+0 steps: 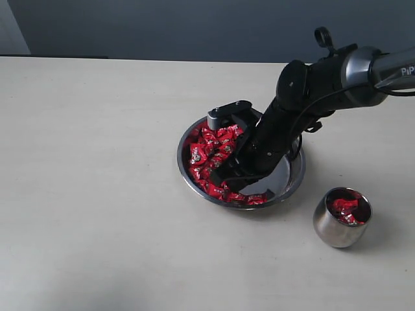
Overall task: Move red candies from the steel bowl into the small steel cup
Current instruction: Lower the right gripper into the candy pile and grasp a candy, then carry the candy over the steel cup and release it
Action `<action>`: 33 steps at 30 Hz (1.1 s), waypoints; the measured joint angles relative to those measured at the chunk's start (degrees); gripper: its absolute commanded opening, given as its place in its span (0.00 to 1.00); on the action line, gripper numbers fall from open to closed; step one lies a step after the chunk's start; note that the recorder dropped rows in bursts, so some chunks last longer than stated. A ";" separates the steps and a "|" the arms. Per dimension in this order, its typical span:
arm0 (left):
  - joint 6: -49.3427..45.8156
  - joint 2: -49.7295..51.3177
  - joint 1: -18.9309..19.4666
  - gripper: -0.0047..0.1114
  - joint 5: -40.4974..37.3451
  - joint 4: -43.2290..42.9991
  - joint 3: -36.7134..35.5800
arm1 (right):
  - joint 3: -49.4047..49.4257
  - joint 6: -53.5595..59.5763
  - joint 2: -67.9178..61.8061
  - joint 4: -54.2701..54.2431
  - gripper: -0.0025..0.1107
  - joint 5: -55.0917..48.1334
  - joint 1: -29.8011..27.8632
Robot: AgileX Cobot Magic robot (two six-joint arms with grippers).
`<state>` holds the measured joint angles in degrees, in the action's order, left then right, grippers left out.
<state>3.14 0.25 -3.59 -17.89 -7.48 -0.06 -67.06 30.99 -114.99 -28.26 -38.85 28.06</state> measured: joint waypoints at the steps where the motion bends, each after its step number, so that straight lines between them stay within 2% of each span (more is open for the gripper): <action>1: 0.00 0.00 0.00 0.04 0.00 0.00 0.00 | 0.00 0.00 0.14 0.12 0.02 0.00 0.00; 12: 0.00 0.00 0.00 0.04 0.00 0.00 0.00 | 0.00 -1.57 7.64 2.41 0.02 0.93 0.00; 18: 0.00 0.00 0.00 0.04 0.00 0.00 0.00 | 0.31 -16.45 12.76 15.50 0.02 -1.17 0.00; 23: 0.00 0.00 0.00 0.04 0.00 0.00 0.00 | 3.24 -27.67 21.84 26.25 0.02 -4.26 0.00; 29: 0.00 0.00 0.00 0.04 0.00 0.00 0.00 | 10.93 -39.34 37.45 37.33 0.02 -12.84 0.00; 33: 0.00 0.00 0.00 0.04 0.00 0.00 0.00 | 16.95 -43.87 43.51 41.66 0.02 -17.78 0.00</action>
<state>3.14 0.25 -3.59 -17.89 -7.48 -0.06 -50.11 -12.88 -71.48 13.40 -56.63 28.06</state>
